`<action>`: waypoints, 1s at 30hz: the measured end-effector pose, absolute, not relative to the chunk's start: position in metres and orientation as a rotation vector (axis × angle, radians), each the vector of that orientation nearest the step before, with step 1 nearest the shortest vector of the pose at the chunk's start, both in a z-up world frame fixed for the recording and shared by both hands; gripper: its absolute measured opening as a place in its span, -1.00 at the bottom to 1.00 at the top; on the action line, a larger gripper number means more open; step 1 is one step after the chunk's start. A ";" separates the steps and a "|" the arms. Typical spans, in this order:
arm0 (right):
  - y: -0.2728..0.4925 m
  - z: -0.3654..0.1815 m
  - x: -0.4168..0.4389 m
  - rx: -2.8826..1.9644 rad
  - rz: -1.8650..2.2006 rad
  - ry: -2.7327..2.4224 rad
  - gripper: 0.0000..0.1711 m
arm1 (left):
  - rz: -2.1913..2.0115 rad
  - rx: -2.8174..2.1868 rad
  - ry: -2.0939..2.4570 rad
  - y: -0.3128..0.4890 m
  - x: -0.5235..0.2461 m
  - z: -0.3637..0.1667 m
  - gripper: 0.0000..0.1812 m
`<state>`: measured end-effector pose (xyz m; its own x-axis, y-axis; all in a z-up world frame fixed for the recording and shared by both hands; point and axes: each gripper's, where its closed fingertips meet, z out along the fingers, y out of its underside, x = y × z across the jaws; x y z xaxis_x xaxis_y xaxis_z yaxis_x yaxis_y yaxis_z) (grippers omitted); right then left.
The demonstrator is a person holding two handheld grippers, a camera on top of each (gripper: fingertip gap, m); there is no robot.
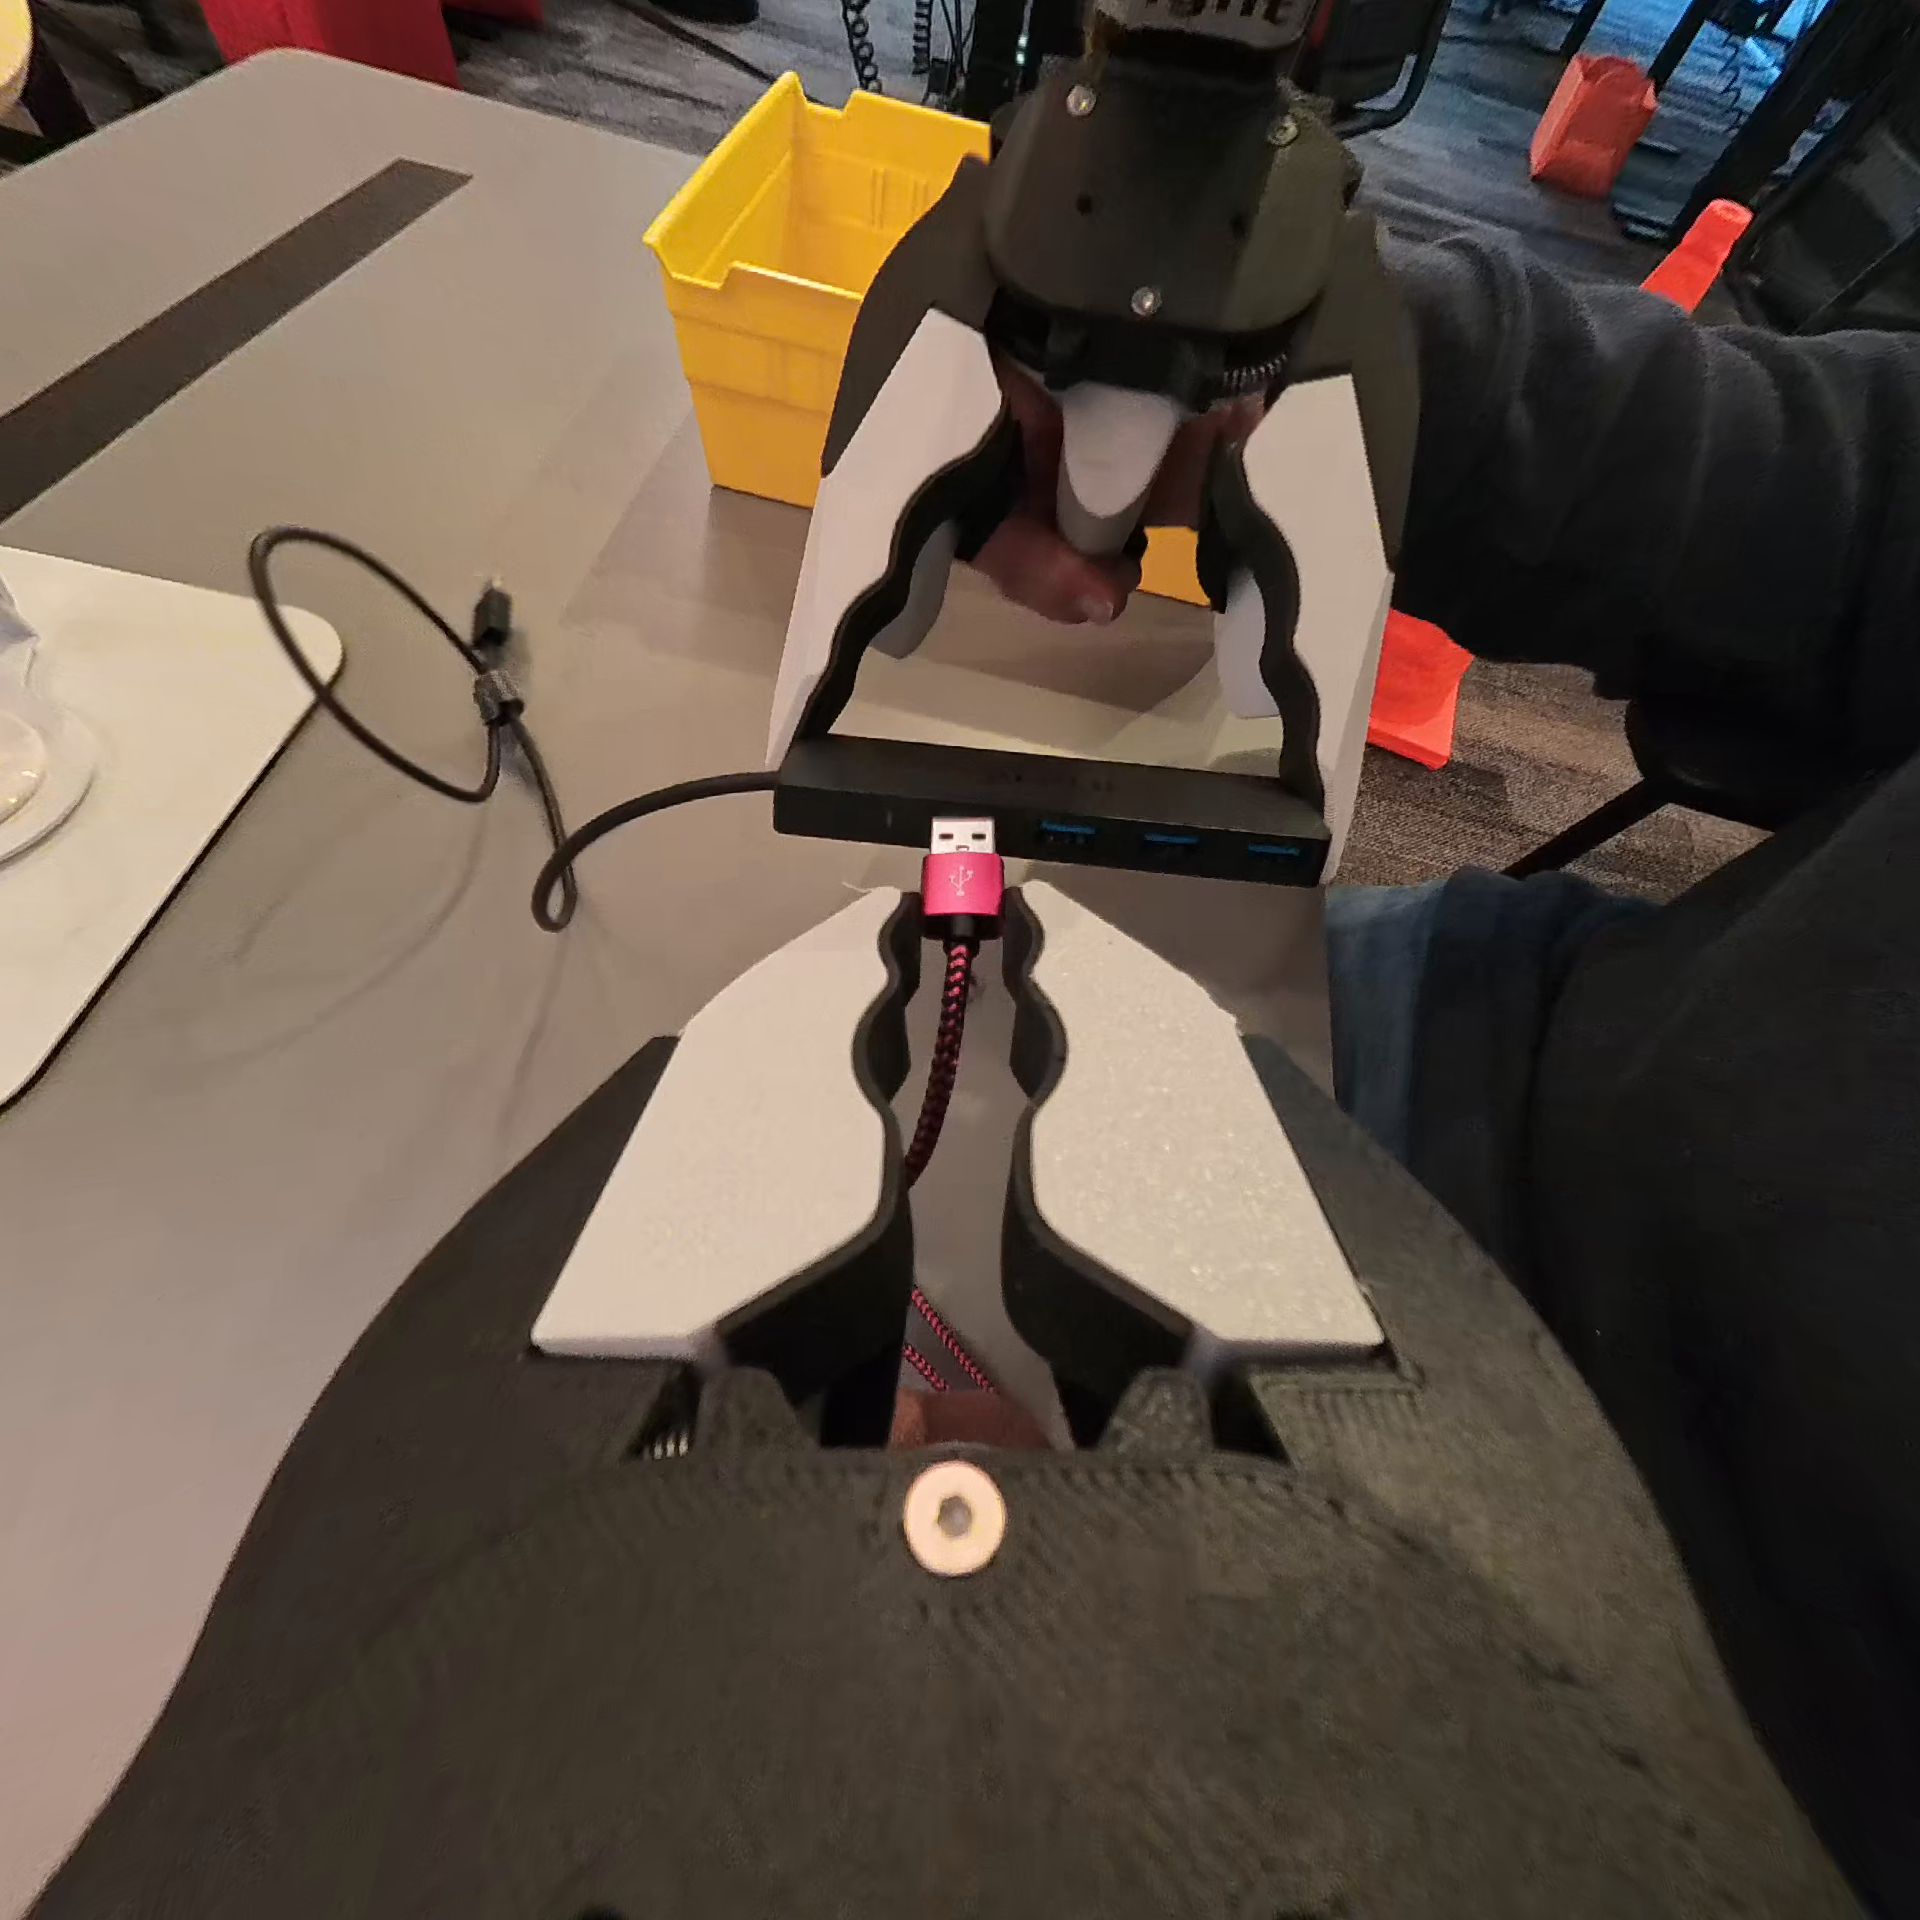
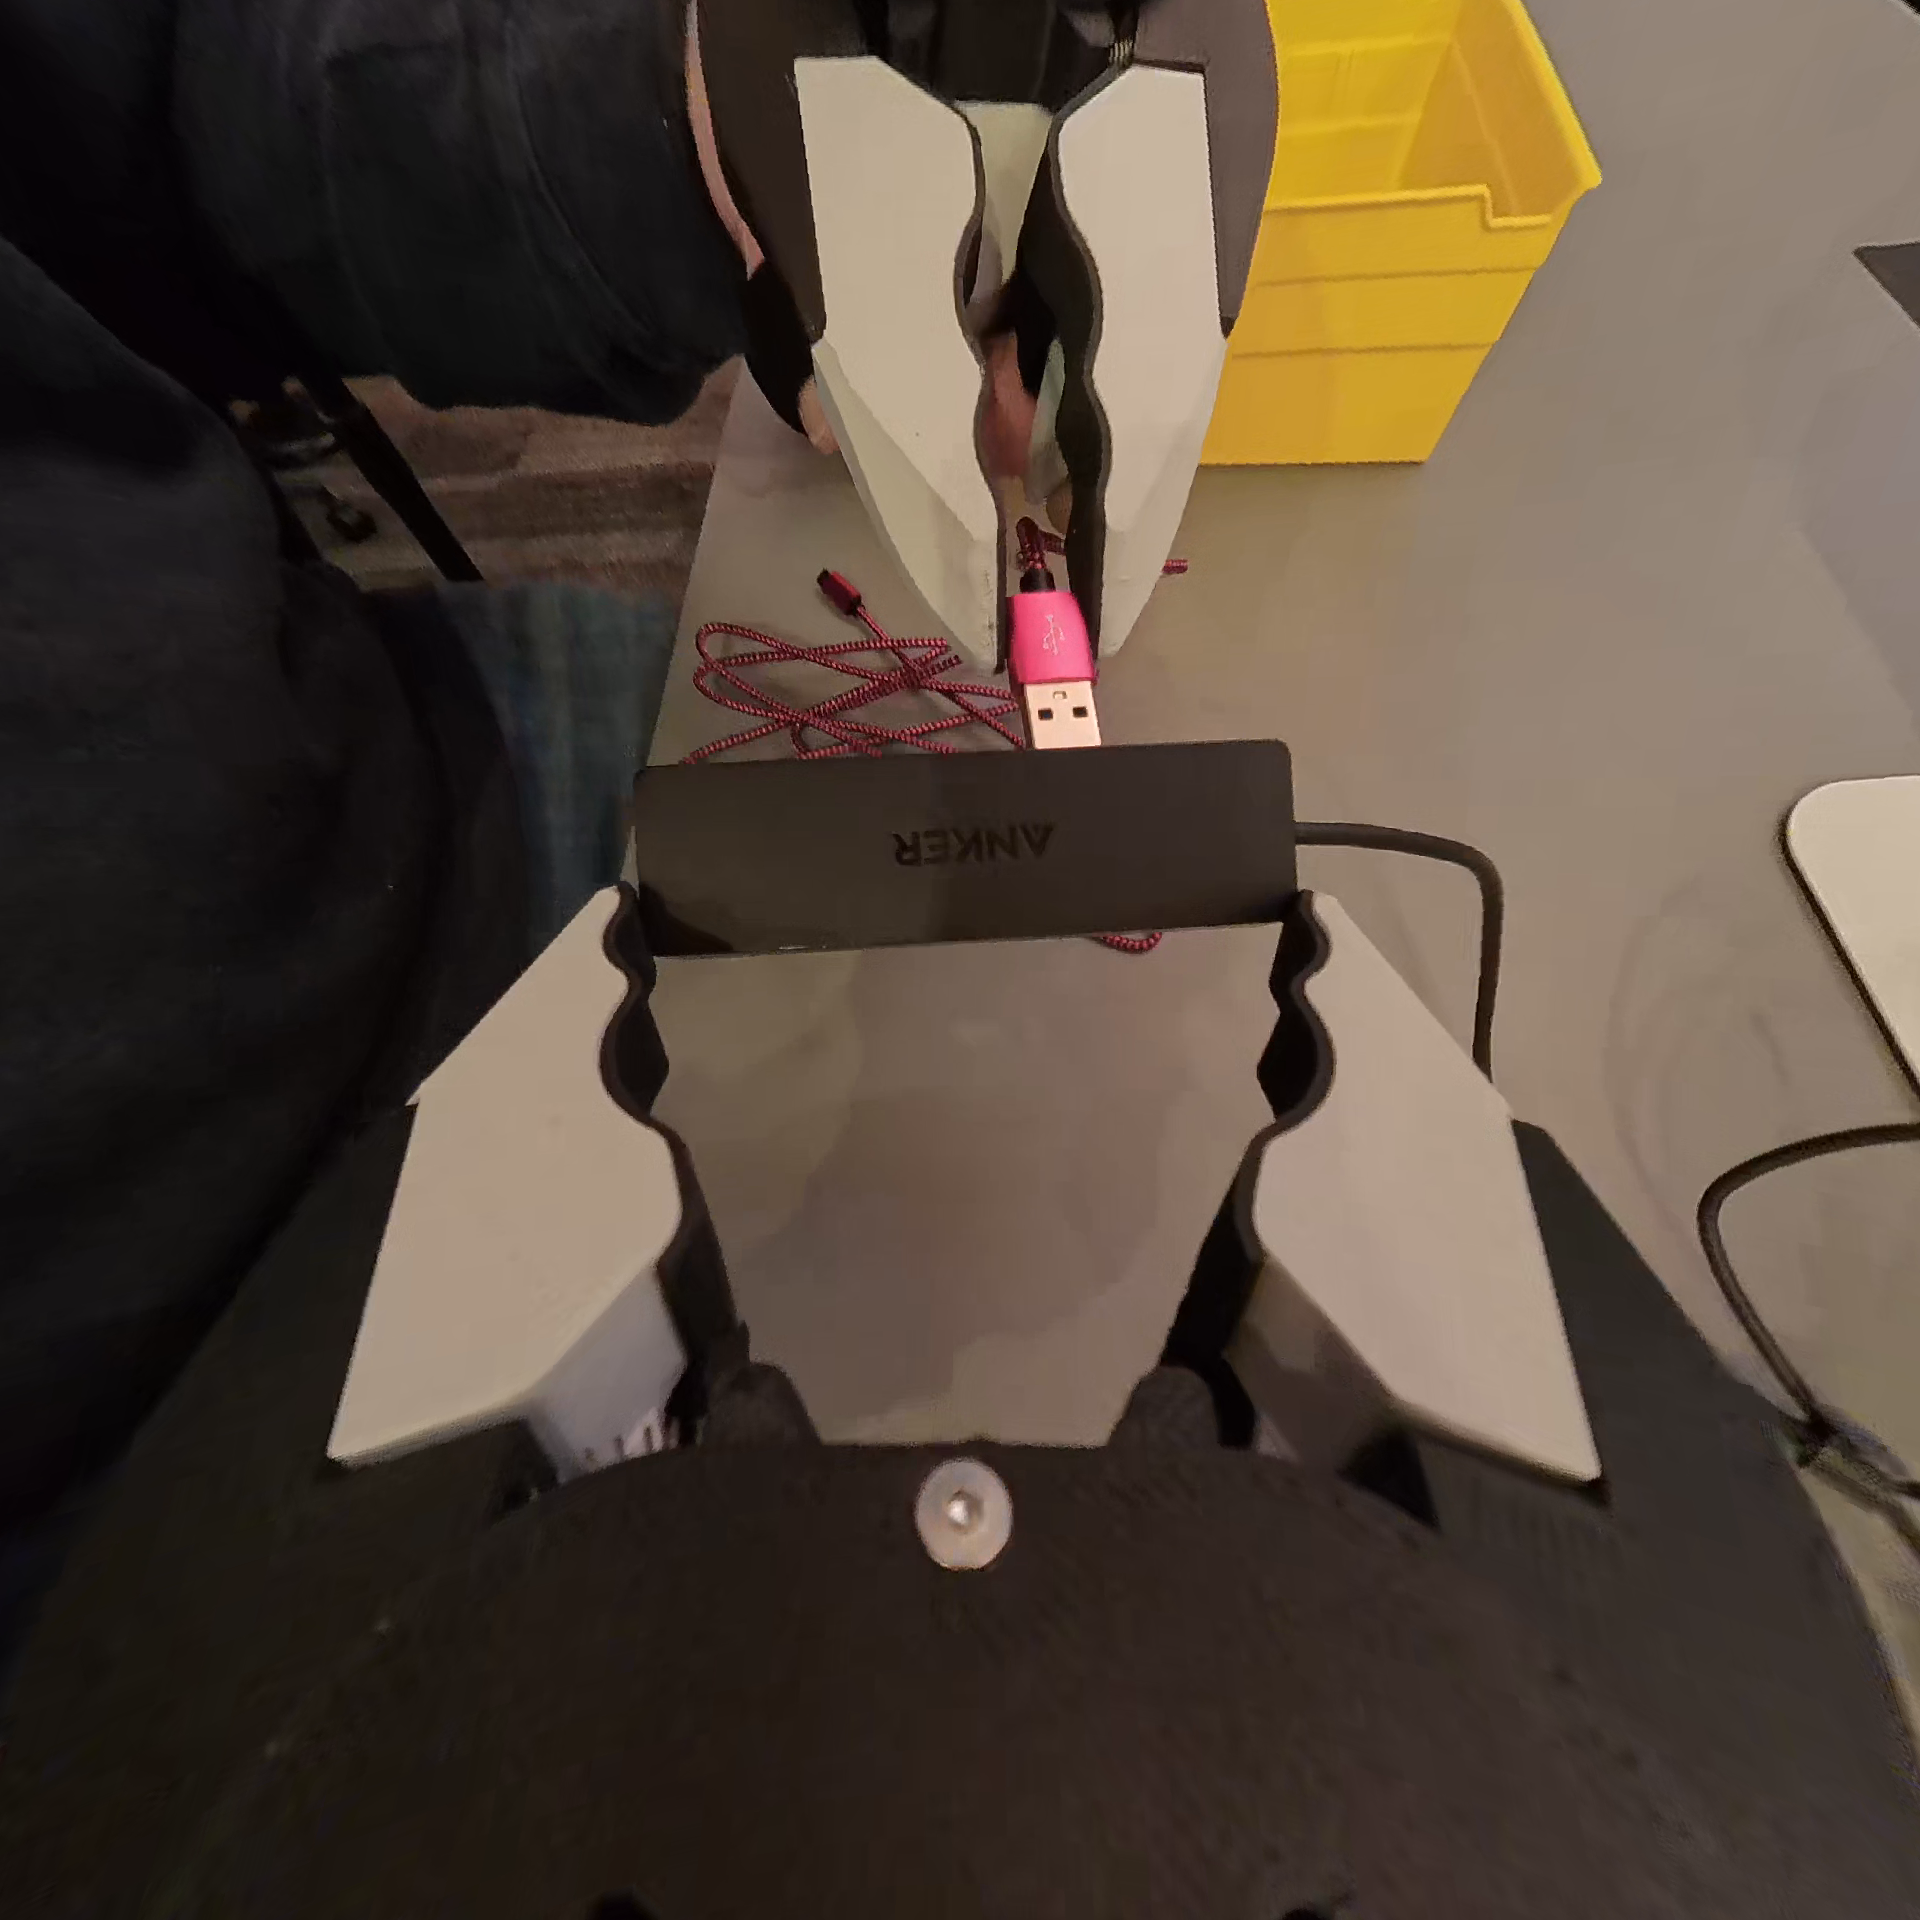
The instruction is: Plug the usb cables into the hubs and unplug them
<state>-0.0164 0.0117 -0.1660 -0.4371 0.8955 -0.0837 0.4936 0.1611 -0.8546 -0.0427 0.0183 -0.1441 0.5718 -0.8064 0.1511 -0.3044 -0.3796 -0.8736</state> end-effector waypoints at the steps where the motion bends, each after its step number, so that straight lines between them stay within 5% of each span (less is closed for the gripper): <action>1: 0.012 -0.167 -0.016 -1.317 1.180 -2.013 0.37 | -0.728 -1.948 0.899 0.018 -0.043 -0.145 -0.83; 30: 0.006 -0.166 -0.012 -1.303 1.167 -2.057 0.37 | -0.670 -1.919 0.984 0.014 -0.036 -0.150 -0.84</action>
<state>-0.0118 0.0058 -0.1660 -0.4609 0.8846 -0.0713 0.5153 0.2014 -0.8330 -0.0364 0.0137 -0.1496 0.5457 -0.8346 0.0755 -0.3754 -0.3240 -0.8684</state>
